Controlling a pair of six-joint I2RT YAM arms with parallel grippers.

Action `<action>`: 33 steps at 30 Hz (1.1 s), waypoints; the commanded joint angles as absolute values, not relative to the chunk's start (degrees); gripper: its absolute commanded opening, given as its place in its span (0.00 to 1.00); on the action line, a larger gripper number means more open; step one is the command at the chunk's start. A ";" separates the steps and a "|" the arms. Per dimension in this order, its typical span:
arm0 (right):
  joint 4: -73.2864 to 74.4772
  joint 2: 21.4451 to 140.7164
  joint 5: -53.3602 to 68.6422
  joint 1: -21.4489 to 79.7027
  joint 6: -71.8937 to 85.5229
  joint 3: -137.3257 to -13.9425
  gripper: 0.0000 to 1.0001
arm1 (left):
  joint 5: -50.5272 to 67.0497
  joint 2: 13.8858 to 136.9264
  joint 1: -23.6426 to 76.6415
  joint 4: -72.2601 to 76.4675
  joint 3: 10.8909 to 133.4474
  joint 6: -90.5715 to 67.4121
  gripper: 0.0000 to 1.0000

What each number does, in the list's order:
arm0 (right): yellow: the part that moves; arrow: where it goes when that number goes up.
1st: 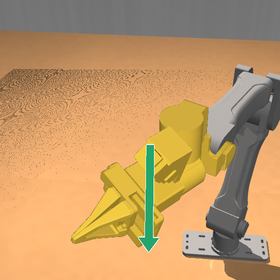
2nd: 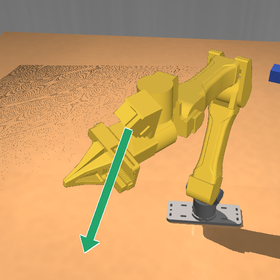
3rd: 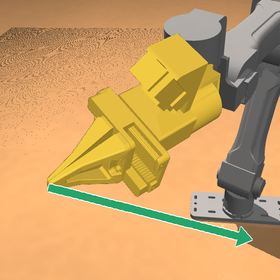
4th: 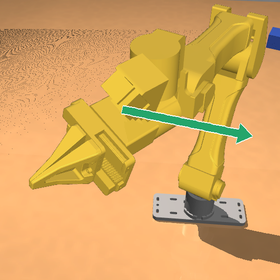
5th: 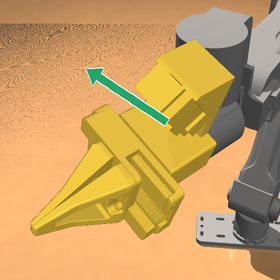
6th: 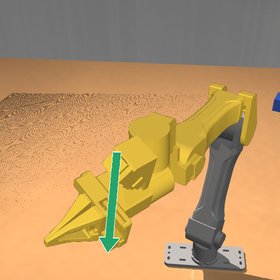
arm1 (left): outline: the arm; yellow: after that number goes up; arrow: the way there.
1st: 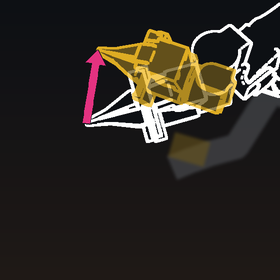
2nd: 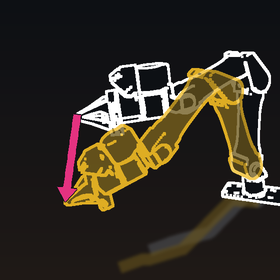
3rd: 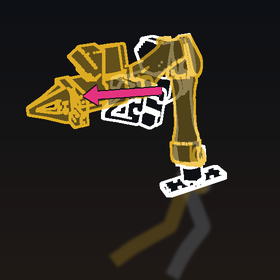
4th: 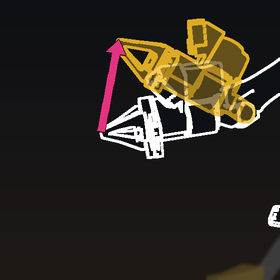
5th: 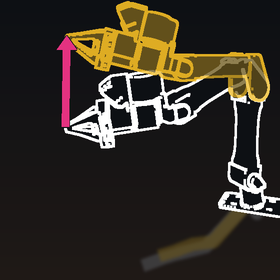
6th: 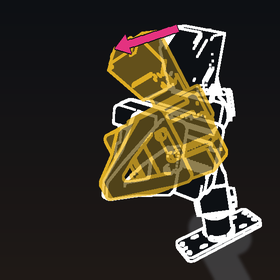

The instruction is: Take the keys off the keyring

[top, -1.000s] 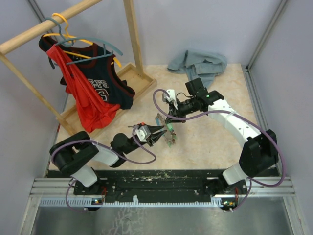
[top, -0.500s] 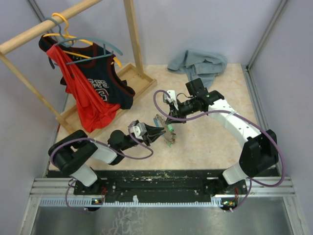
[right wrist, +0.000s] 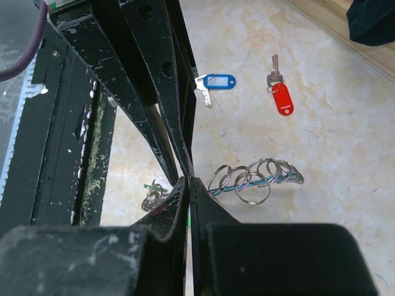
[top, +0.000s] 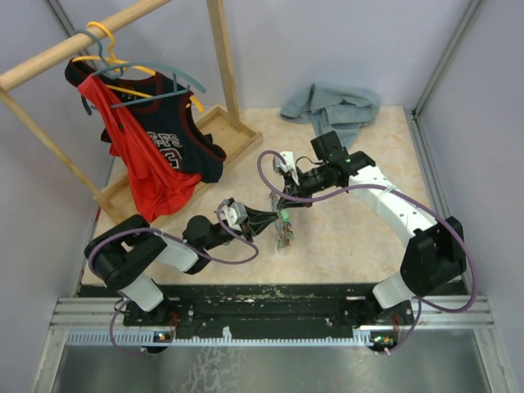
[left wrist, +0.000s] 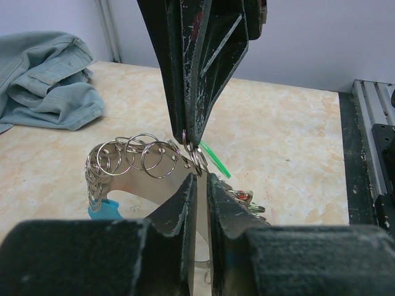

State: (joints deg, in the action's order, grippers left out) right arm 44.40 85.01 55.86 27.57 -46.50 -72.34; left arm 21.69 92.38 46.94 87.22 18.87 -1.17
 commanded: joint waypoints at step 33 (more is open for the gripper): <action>42.08 84.24 59.86 29.08 -46.98 -73.21 0.00 | 19.12 93.39 46.89 102.57 20.55 -2.31 0.12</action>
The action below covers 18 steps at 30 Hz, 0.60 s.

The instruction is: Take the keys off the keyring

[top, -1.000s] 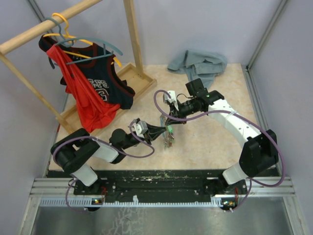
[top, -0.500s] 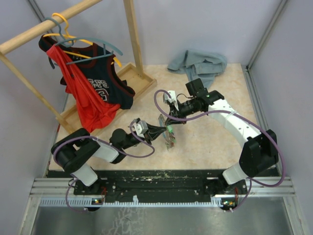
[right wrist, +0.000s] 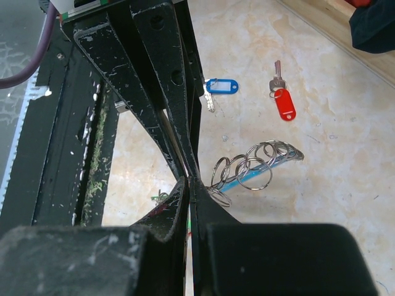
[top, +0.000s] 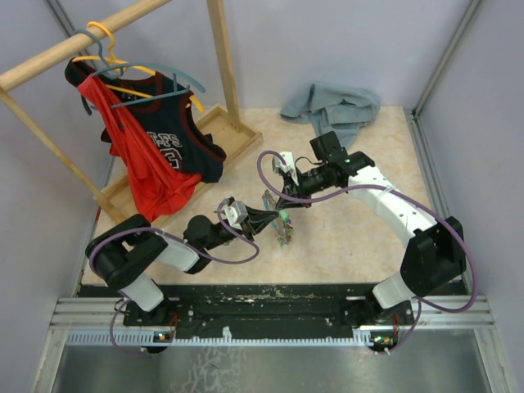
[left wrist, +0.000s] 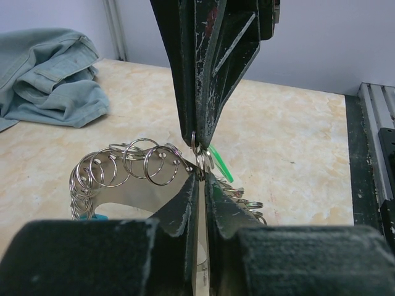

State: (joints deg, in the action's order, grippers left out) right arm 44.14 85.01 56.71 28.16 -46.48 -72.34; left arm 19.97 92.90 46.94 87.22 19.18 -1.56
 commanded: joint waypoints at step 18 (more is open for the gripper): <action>41.46 84.29 58.02 29.44 -46.20 -73.21 0.00 | 18.66 92.70 46.99 102.50 20.09 -2.21 0.00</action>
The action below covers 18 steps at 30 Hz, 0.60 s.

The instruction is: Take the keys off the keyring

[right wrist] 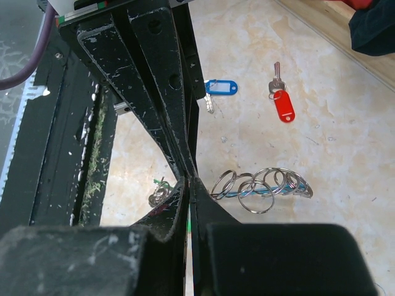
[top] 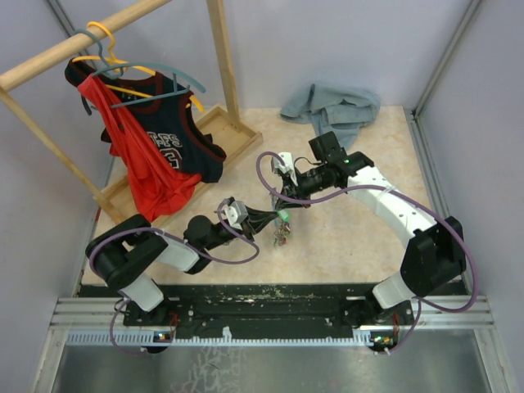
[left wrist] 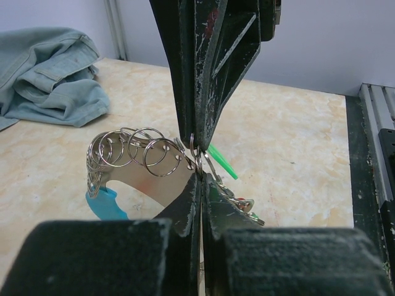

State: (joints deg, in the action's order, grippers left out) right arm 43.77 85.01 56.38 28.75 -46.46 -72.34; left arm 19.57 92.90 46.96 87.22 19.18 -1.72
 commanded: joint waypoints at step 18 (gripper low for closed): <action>38.26 83.98 49.58 34.36 -41.59 -73.41 0.00 | 0.02 85.57 51.84 86.70 23.56 1.30 0.00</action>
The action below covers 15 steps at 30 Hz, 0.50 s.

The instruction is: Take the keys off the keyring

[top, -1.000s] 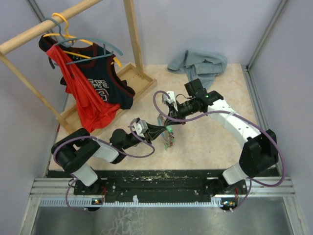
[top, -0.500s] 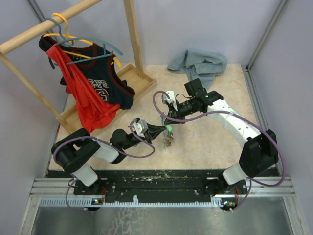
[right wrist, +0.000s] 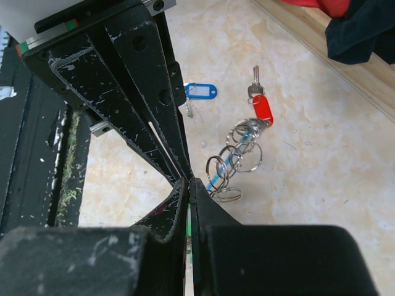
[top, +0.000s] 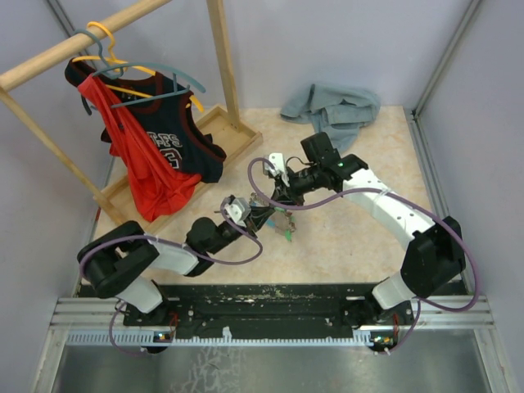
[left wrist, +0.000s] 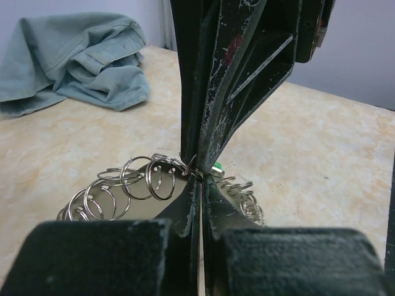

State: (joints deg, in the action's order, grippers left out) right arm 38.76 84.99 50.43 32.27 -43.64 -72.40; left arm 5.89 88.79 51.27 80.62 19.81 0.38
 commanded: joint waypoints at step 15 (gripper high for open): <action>37.44 83.76 48.87 34.72 -42.11 -72.36 0.00 | -0.66 84.69 51.79 90.30 22.07 -4.29 0.00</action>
State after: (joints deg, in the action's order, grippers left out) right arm 35.14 84.97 47.53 33.32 -42.41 -72.40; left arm -0.21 87.31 51.68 78.67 20.12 -2.02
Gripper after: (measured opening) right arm 0.005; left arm 0.005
